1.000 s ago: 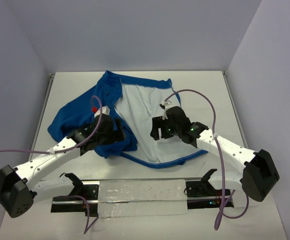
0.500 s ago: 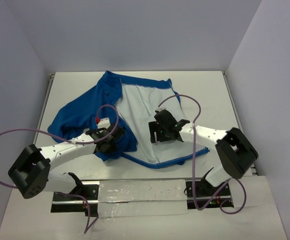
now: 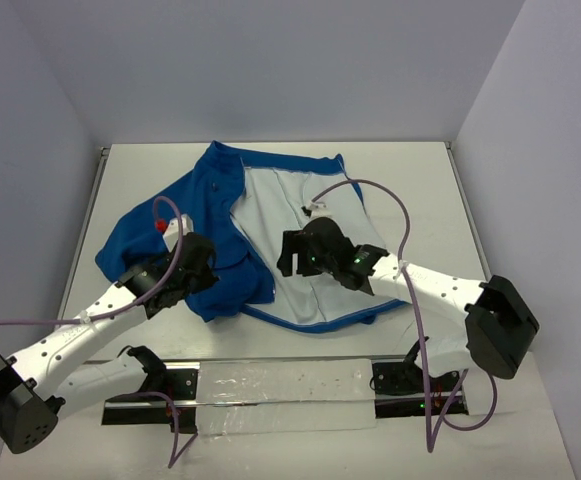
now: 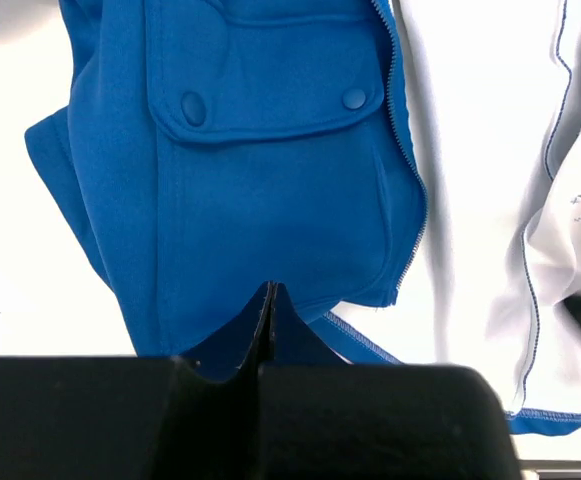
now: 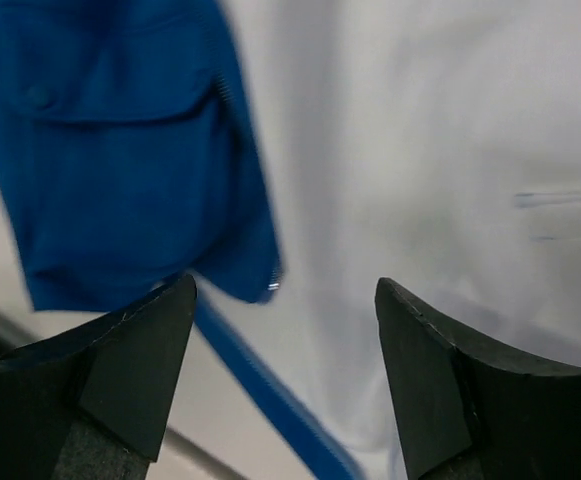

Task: Zip up the jacket

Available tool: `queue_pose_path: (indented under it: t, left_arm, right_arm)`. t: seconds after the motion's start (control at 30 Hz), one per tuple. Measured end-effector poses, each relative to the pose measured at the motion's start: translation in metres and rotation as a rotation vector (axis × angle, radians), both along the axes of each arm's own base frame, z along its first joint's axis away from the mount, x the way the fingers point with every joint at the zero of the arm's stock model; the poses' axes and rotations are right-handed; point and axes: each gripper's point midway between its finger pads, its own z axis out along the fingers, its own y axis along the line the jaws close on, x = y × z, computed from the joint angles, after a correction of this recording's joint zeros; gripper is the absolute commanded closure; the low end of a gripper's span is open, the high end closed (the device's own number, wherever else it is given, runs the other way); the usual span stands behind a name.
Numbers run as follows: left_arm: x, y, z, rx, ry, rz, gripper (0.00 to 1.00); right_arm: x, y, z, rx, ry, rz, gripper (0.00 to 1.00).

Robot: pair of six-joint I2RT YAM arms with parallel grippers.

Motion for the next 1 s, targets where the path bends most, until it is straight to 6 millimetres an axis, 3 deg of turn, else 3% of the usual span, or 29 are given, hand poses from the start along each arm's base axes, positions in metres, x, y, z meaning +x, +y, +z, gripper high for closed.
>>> queue_pose_path:
  t: [0.1, 0.17, 0.27, 0.37, 0.47, 0.63, 0.77, 1.0]
  left_arm:
    - [-0.001, -0.002, 0.000, -0.017, 0.009, -0.008, 1.00]
    - [-0.003, -0.005, 0.002, -0.034, 0.010, -0.019, 1.00]
    - [-0.005, -0.008, 0.006, -0.062, 0.006, -0.033, 1.00]
    - [-0.007, -0.012, 0.007, -0.087, 0.006, -0.046, 1.00]
    - [-0.009, -0.014, 0.006, -0.100, 0.013, -0.055, 1.00]
    - [-0.009, -0.018, 0.007, -0.116, 0.014, -0.064, 0.98]
    - [-0.008, -0.023, 0.009, -0.138, 0.009, -0.077, 0.91]
    - [-0.008, -0.030, 0.013, -0.167, 0.005, -0.098, 0.63]
  right_arm:
    - [-0.014, 0.031, -0.001, 0.085, 0.031, 0.069, 0.30]
    - [-0.020, 0.045, -0.010, 0.123, 0.064, 0.096, 0.38]
    - [-0.029, 0.056, -0.027, 0.151, 0.116, 0.123, 0.58]
    - [-0.036, 0.060, -0.040, 0.170, 0.158, 0.134, 0.69]
    - [-0.039, 0.063, -0.052, 0.175, 0.193, 0.140, 0.65]
    - [-0.040, 0.065, -0.068, 0.165, 0.231, 0.126, 0.41]
    - [-0.036, 0.059, -0.082, 0.123, 0.242, 0.085, 0.40]
    - [-0.027, 0.060, -0.093, 0.080, 0.243, 0.055, 0.42]
